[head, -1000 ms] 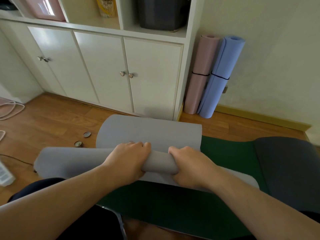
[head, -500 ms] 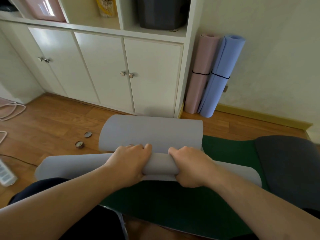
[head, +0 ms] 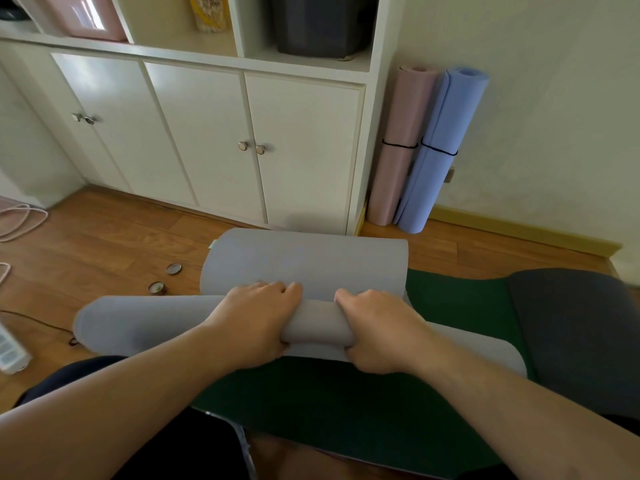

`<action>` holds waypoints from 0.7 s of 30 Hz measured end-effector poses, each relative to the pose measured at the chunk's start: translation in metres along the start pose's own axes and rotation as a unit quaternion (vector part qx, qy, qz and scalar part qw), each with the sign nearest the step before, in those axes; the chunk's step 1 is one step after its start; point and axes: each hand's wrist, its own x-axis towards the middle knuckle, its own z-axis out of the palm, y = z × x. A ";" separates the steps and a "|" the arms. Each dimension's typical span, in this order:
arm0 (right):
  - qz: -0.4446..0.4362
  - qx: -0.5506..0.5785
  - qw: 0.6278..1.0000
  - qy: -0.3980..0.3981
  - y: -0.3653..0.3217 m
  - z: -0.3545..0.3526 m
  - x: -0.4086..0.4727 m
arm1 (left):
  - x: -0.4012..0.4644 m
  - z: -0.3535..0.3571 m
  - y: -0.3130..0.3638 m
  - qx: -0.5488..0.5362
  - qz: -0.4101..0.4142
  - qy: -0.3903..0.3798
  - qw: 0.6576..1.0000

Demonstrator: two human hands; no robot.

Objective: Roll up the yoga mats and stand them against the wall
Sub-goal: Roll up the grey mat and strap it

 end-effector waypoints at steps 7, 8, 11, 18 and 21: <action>-0.020 -0.052 0.998 0.036 -0.004 -0.002 -0.003 | 0.003 -0.002 -0.010 -0.085 -0.026 -0.072 0.993; -0.020 -0.055 0.998 0.036 -0.005 0.000 -0.003 | 0.004 -0.003 -0.011 -0.089 -0.025 -0.080 0.993; -0.009 -0.036 0.999 0.021 -0.005 0.005 -0.003 | 0.004 -0.001 -0.007 -0.077 -0.022 -0.083 0.993; 0.013 0.034 0.999 0.006 0.006 0.002 -0.002 | -0.001 0.002 0.001 -0.010 -0.002 0.008 1.000; -0.011 -0.020 0.999 0.041 0.002 0.003 -0.006 | 0.002 0.001 -0.004 -0.041 -0.015 -0.018 0.999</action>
